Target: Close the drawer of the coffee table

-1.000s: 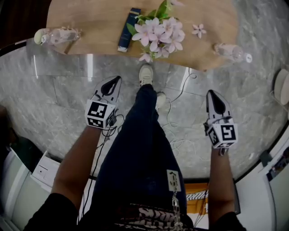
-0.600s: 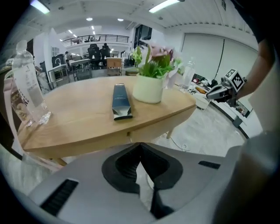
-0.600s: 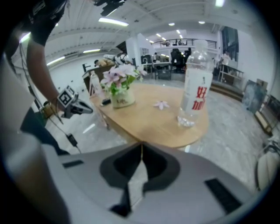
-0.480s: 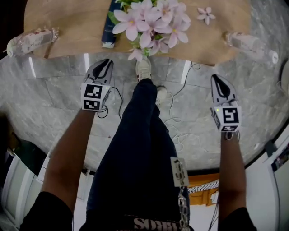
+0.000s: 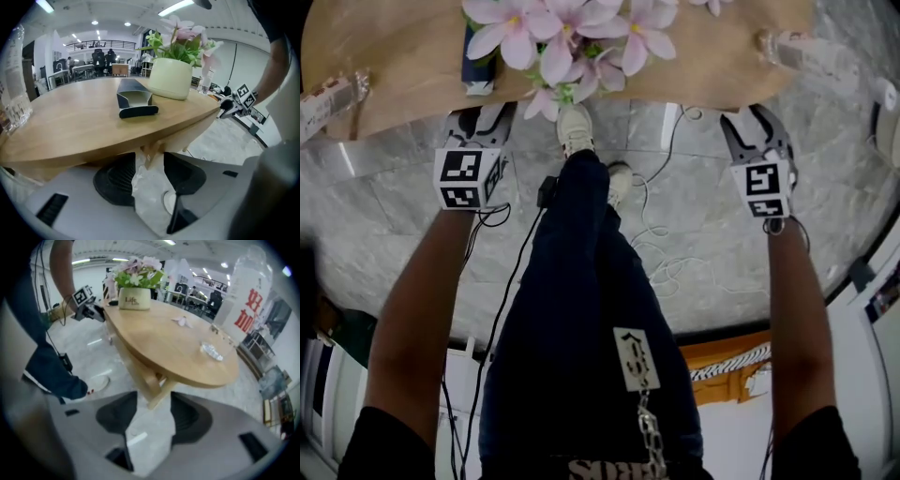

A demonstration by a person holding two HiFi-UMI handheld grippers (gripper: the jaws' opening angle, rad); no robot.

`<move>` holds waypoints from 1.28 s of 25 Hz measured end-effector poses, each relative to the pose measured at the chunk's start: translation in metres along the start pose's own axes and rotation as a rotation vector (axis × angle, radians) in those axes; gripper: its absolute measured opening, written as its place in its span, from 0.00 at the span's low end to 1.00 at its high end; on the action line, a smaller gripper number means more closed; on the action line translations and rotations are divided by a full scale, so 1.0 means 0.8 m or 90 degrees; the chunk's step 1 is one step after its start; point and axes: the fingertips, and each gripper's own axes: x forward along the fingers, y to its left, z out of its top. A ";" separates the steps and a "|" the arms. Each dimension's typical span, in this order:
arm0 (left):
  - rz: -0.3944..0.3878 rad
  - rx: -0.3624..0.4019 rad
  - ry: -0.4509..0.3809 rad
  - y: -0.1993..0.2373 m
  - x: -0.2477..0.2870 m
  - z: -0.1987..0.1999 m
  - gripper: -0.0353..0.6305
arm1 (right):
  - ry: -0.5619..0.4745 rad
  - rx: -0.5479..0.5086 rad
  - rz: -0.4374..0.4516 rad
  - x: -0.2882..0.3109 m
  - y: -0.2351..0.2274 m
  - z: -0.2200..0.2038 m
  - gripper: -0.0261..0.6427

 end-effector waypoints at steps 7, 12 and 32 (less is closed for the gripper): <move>-0.040 0.032 0.015 -0.032 0.033 -0.003 0.44 | -0.010 -0.046 0.039 0.033 0.013 0.011 0.37; -0.047 0.025 0.020 -0.030 0.041 -0.001 0.43 | -0.016 -0.050 0.032 0.033 0.009 0.013 0.30; -0.023 0.035 0.094 -0.080 -0.009 -0.070 0.41 | -0.029 -0.028 0.078 -0.004 0.075 -0.035 0.28</move>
